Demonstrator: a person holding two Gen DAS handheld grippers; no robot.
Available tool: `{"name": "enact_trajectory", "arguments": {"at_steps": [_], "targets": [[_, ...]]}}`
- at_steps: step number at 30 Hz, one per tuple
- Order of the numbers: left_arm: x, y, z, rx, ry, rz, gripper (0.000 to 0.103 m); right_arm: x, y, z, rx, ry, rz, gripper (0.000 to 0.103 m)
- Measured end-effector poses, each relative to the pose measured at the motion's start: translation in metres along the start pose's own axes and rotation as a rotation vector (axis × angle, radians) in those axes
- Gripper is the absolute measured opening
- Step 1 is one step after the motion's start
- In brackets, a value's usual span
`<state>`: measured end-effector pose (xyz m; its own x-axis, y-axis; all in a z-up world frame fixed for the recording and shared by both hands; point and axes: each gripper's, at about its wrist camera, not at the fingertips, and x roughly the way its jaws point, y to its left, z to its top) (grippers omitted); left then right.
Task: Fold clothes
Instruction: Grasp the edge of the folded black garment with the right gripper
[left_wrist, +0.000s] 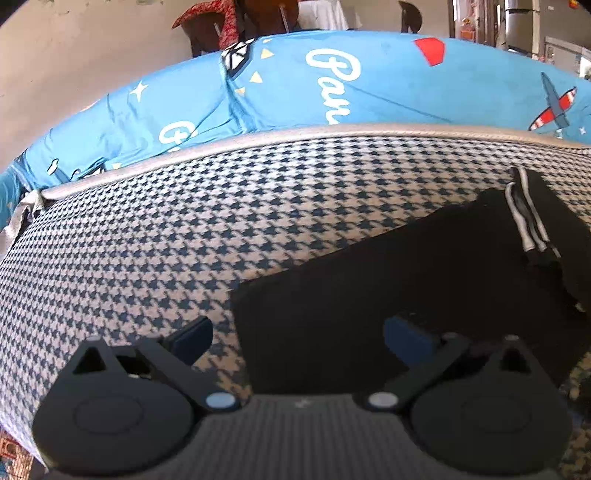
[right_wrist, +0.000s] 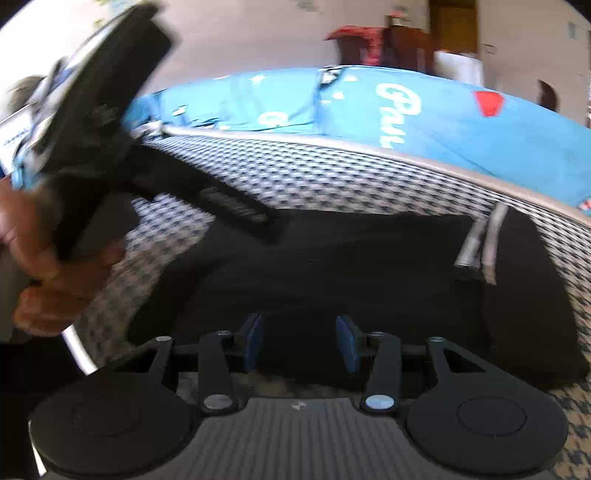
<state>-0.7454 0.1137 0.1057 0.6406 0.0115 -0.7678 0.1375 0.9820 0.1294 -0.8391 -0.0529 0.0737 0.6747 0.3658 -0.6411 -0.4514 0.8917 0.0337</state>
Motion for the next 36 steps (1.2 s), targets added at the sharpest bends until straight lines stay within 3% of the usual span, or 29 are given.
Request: {"name": "enact_trajectory", "arguments": {"at_steps": [6,17,31,32,36], "targets": [[0.009,0.036,0.009,-0.123,0.042,-0.047,0.103,0.008,0.026,-0.004,-0.095,0.003,0.079,0.044],[0.006,0.056,0.011,-0.182,0.061,-0.076,0.103,0.016,0.066,-0.016,-0.259,0.001,0.177,0.049],[0.026,0.064,0.009,-0.266,0.167,-0.212,0.103,0.034,0.1,-0.031,-0.484,-0.046,0.117,0.05],[0.027,0.066,0.008,-0.277,0.174,-0.225,0.103,0.035,0.099,-0.03,-0.482,-0.049,0.117,0.046],[0.032,0.069,0.005,-0.297,0.201,-0.263,0.103,0.038,0.095,-0.026,-0.454,-0.053,0.11,0.013]]}}
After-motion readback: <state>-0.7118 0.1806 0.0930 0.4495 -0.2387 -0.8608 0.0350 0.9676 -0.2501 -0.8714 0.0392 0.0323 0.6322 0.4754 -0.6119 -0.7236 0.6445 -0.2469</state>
